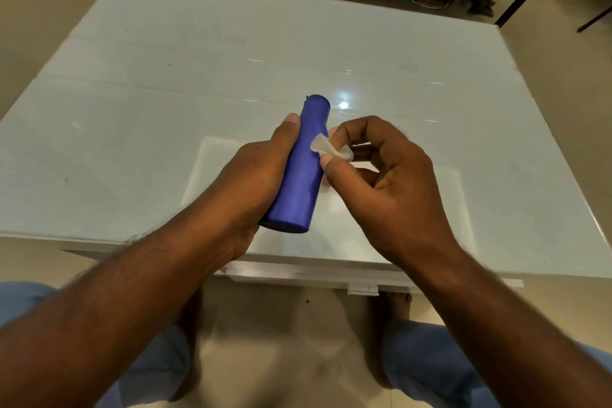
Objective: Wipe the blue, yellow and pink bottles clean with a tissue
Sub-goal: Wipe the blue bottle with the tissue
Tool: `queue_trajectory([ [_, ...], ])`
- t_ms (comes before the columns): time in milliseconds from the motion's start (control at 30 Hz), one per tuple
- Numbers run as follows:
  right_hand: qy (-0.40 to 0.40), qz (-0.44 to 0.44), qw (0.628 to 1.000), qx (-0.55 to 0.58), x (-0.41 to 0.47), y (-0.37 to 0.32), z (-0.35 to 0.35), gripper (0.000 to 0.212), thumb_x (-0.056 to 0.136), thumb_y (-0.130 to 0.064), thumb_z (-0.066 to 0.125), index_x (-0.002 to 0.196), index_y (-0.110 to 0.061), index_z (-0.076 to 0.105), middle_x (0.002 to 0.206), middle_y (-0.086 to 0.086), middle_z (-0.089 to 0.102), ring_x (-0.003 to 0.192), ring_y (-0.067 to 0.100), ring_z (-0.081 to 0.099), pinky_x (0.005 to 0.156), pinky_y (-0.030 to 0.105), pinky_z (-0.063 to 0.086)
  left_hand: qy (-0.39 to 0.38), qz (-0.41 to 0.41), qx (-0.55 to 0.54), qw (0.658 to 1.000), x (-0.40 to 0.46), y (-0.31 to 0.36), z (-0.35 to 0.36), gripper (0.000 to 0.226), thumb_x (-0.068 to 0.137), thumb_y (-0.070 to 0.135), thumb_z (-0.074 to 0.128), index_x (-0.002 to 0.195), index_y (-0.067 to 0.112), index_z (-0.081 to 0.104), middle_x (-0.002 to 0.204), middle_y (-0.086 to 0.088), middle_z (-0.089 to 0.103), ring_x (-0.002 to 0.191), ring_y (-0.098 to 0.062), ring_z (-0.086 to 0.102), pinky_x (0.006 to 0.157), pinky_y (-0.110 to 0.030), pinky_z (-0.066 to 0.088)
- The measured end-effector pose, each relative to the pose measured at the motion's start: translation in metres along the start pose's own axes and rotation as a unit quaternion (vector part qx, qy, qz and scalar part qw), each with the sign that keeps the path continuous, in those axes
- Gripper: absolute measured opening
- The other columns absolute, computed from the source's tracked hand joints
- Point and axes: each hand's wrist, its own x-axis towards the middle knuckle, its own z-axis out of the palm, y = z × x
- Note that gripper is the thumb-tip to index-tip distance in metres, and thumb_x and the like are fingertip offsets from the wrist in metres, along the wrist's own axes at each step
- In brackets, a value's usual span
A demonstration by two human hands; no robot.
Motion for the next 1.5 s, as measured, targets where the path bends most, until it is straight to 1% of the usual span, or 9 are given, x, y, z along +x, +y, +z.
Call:
queue_trajectory([
  [333, -0.003, -0.035, 0.999, -0.020, 0.006, 0.002, 0.004, 0.009, 0.097, -0.021, 0.072, 0.103, -0.018, 0.067, 0.101, -0.007, 0.067, 0.094, 0.013, 0.070, 0.074, 0.019, 0.061, 0.015, -0.001, -0.008, 1.000, 0.003, 0.001, -0.001, 0.038, 0.099, 0.060, 0.040, 0.095, 0.027, 0.060, 0.088, -0.001, 0.070, 0.073, -0.018, 0.067, 0.066, -0.028, 0.054],
  [533, 0.001, -0.035, 0.999, -0.019, 0.003, 0.002, 0.003, 0.009, 0.097, -0.023, 0.071, 0.101, -0.017, 0.067, 0.100, -0.006, 0.066, 0.094, 0.014, 0.069, 0.073, 0.016, 0.058, 0.011, -0.006, -0.001, 1.000, 0.002, 0.000, -0.001, 0.043, 0.098, 0.063, 0.042, 0.098, 0.026, 0.063, 0.091, -0.002, 0.072, 0.074, -0.019, 0.069, 0.069, -0.030, 0.055],
  [1000, 0.020, -0.030, 0.999, -0.024, 0.004, 0.004, 0.003, 0.010, 0.099, -0.020, 0.072, 0.105, -0.014, 0.068, 0.103, -0.003, 0.068, 0.097, 0.018, 0.070, 0.079, 0.026, 0.065, 0.008, 0.012, -0.007, 1.000, 0.004, 0.000, -0.001, 0.039, 0.098, 0.063, 0.040, 0.093, 0.030, 0.059, 0.090, -0.001, 0.071, 0.076, -0.020, 0.070, 0.072, -0.032, 0.057],
  [1100, 0.030, -0.023, 0.999, -0.002, 0.005, 0.004, 0.003, 0.013, 0.102, -0.019, 0.072, 0.113, -0.013, 0.069, 0.110, -0.002, 0.071, 0.104, 0.013, 0.071, 0.085, 0.022, 0.063, 0.008, 0.017, -0.017, 1.000, 0.005, 0.003, -0.001, 0.036, 0.100, 0.059, 0.039, 0.093, 0.029, 0.058, 0.088, 0.001, 0.071, 0.073, -0.017, 0.069, 0.066, -0.027, 0.058],
  [1233, -0.018, -0.043, 0.998, 0.029, -0.001, 0.002, 0.009, 0.010, 0.097, -0.010, 0.077, 0.106, -0.009, 0.072, 0.102, 0.002, 0.070, 0.094, 0.014, 0.070, 0.074, 0.020, 0.059, 0.038, 0.027, -0.038, 0.998, 0.006, 0.002, -0.008, 0.039, 0.100, 0.060, 0.041, 0.097, 0.028, 0.062, 0.082, 0.002, 0.074, 0.067, -0.013, 0.071, 0.062, -0.025, 0.056],
  [1333, -0.101, -0.062, 0.991, 0.059, -0.012, -0.001, 0.011, 0.011, 0.092, 0.001, 0.077, 0.100, -0.005, 0.072, 0.092, -0.011, 0.065, 0.085, 0.013, 0.066, 0.072, 0.017, 0.054, 0.062, 0.017, -0.079, 0.995, 0.009, 0.004, -0.017, 0.042, 0.099, 0.060, 0.045, 0.102, 0.025, 0.067, 0.094, -0.002, 0.079, 0.084, -0.021, 0.076, 0.080, -0.037, 0.061],
  [1400, -0.127, -0.065, 0.988, 0.065, -0.010, -0.004, 0.008, 0.013, 0.090, 0.003, 0.077, 0.097, -0.006, 0.074, 0.089, -0.014, 0.065, 0.081, 0.012, 0.066, 0.072, 0.018, 0.055, 0.062, 0.016, -0.079, 0.995, 0.009, 0.006, -0.021, 0.044, 0.099, 0.062, 0.045, 0.103, 0.025, 0.069, 0.099, -0.002, 0.080, 0.094, -0.026, 0.076, 0.086, -0.039, 0.060],
  [1433, -0.108, -0.059, 0.990, 0.067, -0.005, -0.006, 0.004, 0.012, 0.090, 0.001, 0.078, 0.096, -0.009, 0.075, 0.088, -0.009, 0.069, 0.080, 0.013, 0.068, 0.070, 0.023, 0.056, 0.056, 0.018, -0.075, 0.996, 0.010, 0.008, -0.022, 0.045, 0.099, 0.062, 0.045, 0.102, 0.025, 0.070, 0.097, 0.001, 0.080, 0.093, -0.023, 0.077, 0.085, -0.037, 0.060],
  [1500, -0.016, -0.025, 0.996, 0.086, 0.009, -0.006, -0.006, 0.007, 0.092, -0.007, 0.078, 0.094, -0.013, 0.076, 0.089, 0.004, 0.077, 0.082, 0.026, 0.075, 0.075, 0.040, 0.064, 0.055, 0.030, -0.025, 0.998, 0.011, 0.012, -0.025, 0.048, 0.099, 0.063, 0.044, 0.095, 0.023, 0.070, 0.085, 0.006, 0.078, 0.080, -0.017, 0.076, 0.075, -0.030, 0.060],
])
